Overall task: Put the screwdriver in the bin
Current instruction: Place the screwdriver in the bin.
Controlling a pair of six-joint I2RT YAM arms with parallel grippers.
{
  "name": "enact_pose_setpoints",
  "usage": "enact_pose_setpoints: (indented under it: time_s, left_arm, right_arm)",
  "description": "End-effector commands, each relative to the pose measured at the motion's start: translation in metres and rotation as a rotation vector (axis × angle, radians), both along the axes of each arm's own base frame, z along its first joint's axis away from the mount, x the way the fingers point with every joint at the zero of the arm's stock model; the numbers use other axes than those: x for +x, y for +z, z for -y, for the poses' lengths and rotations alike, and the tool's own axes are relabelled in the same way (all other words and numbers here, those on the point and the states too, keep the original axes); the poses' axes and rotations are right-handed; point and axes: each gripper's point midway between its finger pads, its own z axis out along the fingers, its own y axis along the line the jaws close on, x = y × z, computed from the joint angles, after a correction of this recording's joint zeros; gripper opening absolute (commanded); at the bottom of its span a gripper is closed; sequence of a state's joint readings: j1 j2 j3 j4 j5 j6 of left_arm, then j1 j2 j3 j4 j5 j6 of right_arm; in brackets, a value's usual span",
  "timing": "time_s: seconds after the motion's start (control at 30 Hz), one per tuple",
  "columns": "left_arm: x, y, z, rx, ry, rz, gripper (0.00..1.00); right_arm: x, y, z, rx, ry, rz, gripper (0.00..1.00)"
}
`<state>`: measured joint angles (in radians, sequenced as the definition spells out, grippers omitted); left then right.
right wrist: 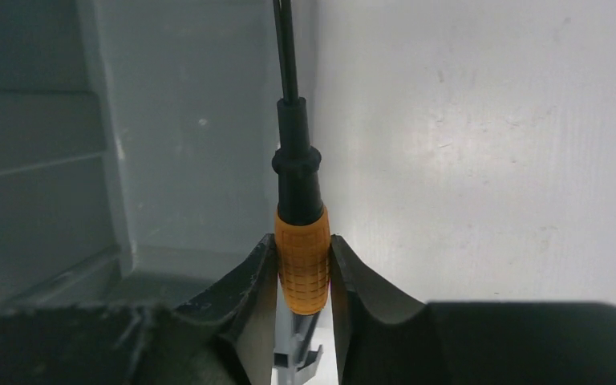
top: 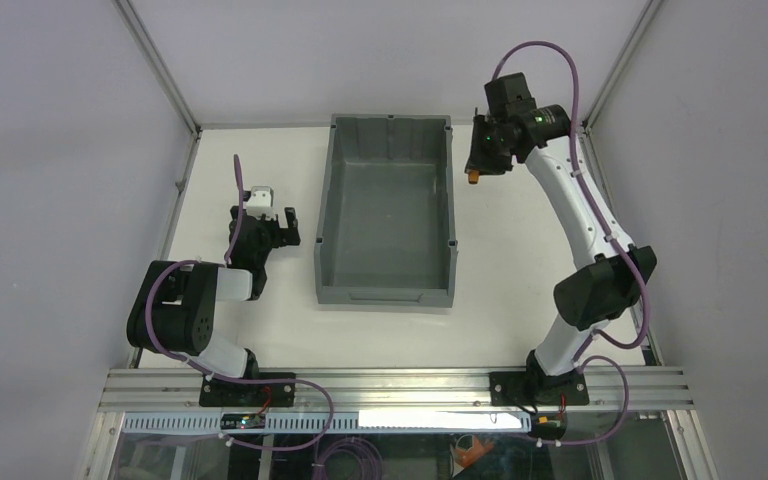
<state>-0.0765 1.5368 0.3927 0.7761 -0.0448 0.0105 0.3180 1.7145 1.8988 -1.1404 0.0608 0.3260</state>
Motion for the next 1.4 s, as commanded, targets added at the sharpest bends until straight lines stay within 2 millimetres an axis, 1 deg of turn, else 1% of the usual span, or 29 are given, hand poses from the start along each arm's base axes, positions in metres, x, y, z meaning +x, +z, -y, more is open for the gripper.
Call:
enact_pose_setpoints:
  time_s: [0.0,0.17,0.27,0.37,0.47,0.57,0.8,0.9,0.97,1.0,1.1,1.37]
  left_arm:
    - [0.001,0.014,-0.001,-0.015,-0.003,0.049,0.99]
    - [0.002,0.014,-0.001,-0.016,-0.002,0.048,0.99]
    - [0.002,0.014,-0.001,-0.015,-0.003,0.049,0.99]
    - [0.002,0.014,-0.001,-0.015,-0.003,0.049,0.99]
    - [0.002,0.014,-0.001,-0.015,-0.003,0.049,0.99]
    - [0.002,0.014,-0.001,-0.015,-0.003,0.049,0.99]
    - [0.002,0.014,-0.001,-0.015,-0.002,0.049,0.99]
    - [0.002,0.015,-0.001,-0.015,-0.002,0.05,0.99]
    - [0.002,0.014,-0.001,-0.016,-0.002,0.049,0.99]
    - [0.001,0.014,-0.001,-0.015,-0.003,0.049,0.99]
    - [0.002,0.014,-0.001,-0.016,-0.002,0.049,0.99]
    - [0.002,0.015,-0.001,-0.016,-0.002,0.051,0.99]
  right_arm:
    - [-0.008,0.045,-0.043,0.136,0.063,0.096,0.0]
    - [-0.014,0.045,-0.094,0.23,0.144,0.089,0.0]
    - [-0.017,0.042,-0.118,0.263,0.169,0.076,0.0]
    - [-0.02,0.036,-0.138,0.272,0.184,0.062,0.0]
    - [-0.021,0.025,-0.155,0.278,0.18,0.039,0.0]
    - [-0.022,0.009,-0.169,0.275,0.169,0.006,0.0]
    - [-0.018,-0.034,-0.187,0.219,0.09,-0.046,0.0]
    - [-0.016,-0.058,-0.191,0.187,0.066,-0.085,0.0]
    - [-0.014,-0.074,-0.193,0.162,0.049,-0.109,0.0]
    - [-0.012,-0.085,-0.193,0.142,0.041,-0.125,0.0]
    - [-0.009,-0.107,-0.192,0.1,0.022,-0.15,0.0]
    - [-0.004,-0.159,-0.193,0.018,0.001,-0.226,0.0]
